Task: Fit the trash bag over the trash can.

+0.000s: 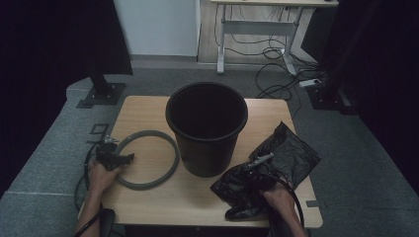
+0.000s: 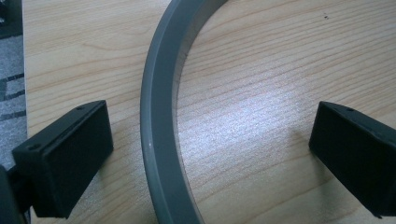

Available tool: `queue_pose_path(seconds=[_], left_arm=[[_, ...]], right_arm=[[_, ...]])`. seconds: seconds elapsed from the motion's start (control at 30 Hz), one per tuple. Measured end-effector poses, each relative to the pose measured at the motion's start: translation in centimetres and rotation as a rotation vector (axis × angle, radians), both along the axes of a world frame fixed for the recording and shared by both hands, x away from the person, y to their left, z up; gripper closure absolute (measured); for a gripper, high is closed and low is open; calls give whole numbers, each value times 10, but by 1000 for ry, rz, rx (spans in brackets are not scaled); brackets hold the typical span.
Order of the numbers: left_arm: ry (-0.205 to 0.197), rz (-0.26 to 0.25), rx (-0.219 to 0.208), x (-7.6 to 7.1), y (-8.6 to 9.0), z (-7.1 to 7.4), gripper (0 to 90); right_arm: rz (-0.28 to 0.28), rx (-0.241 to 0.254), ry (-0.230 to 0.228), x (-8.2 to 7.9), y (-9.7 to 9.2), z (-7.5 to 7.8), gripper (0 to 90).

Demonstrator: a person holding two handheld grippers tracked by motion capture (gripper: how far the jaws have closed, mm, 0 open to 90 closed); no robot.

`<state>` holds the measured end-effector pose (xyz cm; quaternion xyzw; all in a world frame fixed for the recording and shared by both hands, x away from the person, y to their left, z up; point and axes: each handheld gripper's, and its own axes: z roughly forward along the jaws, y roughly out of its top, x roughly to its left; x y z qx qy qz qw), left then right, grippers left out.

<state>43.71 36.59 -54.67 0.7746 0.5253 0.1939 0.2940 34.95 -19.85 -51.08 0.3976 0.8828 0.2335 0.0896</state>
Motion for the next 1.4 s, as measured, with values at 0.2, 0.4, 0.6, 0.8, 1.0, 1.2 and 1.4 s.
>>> queue_pose_path(seconds=[0.2,0.4,0.6,0.8,1.0,1.2,1.4], left_arm=[[0,-2,1,0,0,0,0],[-1,-3,0,0,0,0,0],[0,-4,1,-1,0,0,0],[0,-4,1,-1,0,0,0],[-1,-5,1,-1,0,0,0],[0,-5,1,-1,0,0,0],[-1,-5,1,-1,0,0,0]], right_arm=[[-13,-10,-25,9,-12,19,883],[-14,-2,-32,19,-24,34,882],[-28,-8,-38,30,-35,47,882],[-30,-6,-50,46,-46,60,882],[-61,-28,-55,61,-56,71,882],[-99,-39,-53,76,-64,80,882],[-122,-42,-59,91,-66,94,882]])
